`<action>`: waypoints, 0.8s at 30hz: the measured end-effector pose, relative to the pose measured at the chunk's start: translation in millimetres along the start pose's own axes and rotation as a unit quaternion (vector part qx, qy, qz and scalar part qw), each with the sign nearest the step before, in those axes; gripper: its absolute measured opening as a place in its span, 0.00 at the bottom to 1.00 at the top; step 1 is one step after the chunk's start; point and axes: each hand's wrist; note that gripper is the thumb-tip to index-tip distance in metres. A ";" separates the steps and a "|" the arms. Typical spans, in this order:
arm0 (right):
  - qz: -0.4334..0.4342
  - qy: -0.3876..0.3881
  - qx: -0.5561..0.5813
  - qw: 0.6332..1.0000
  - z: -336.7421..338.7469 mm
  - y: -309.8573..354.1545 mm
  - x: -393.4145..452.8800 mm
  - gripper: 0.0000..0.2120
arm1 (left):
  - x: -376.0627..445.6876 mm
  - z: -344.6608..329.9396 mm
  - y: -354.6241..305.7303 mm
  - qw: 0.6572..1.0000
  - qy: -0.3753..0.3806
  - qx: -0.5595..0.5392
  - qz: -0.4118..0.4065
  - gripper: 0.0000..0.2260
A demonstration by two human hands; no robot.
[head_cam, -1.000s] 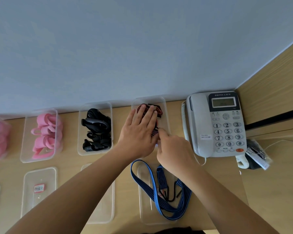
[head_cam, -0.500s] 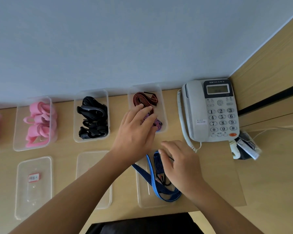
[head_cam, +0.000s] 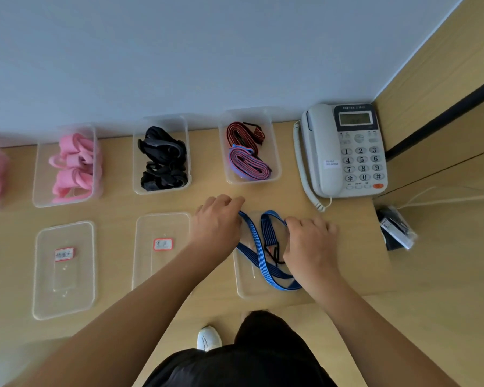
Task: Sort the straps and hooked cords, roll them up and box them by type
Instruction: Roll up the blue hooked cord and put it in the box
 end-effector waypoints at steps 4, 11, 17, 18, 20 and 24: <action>-0.039 -0.032 0.033 0.998 1.9 -6.3 -11.8 0.13 | -0.6 5.2 -10.1 0.998 -0.005 -0.062 0.030 0.06; -0.115 -0.149 0.217 0.958 32.9 -17.4 -53.4 0.11 | -28.1 64.9 -53.2 0.964 -0.015 -0.243 0.110 0.06; -0.139 -0.275 0.329 0.893 99.6 -7.4 -107.5 0.10 | -68.4 145.8 -99.6 0.899 0.013 -0.419 0.124 0.09; -0.145 -0.288 0.350 0.879 112.4 -5.2 -116.8 0.10 | -76.0 155.5 -102.9 0.886 0.019 -0.447 0.119 0.09; -0.157 -0.309 0.400 0.849 140.6 -1.0 -136.8 0.11 | -93.1 172.7 -109.3 0.863 0.041 -0.493 0.100 0.06; -0.180 -0.318 0.494 0.789 192.1 3.0 -171.8 0.10 | -125.9 195.2 -123.6 0.818 0.171 -0.549 0.028 0.08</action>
Point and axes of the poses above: each hand's wrist, its own x-axis towards the middle knuckle, its own z-axis out of the back of the hand, y = z × x, and after that the axes turned 11 degrees about -y, right-handed
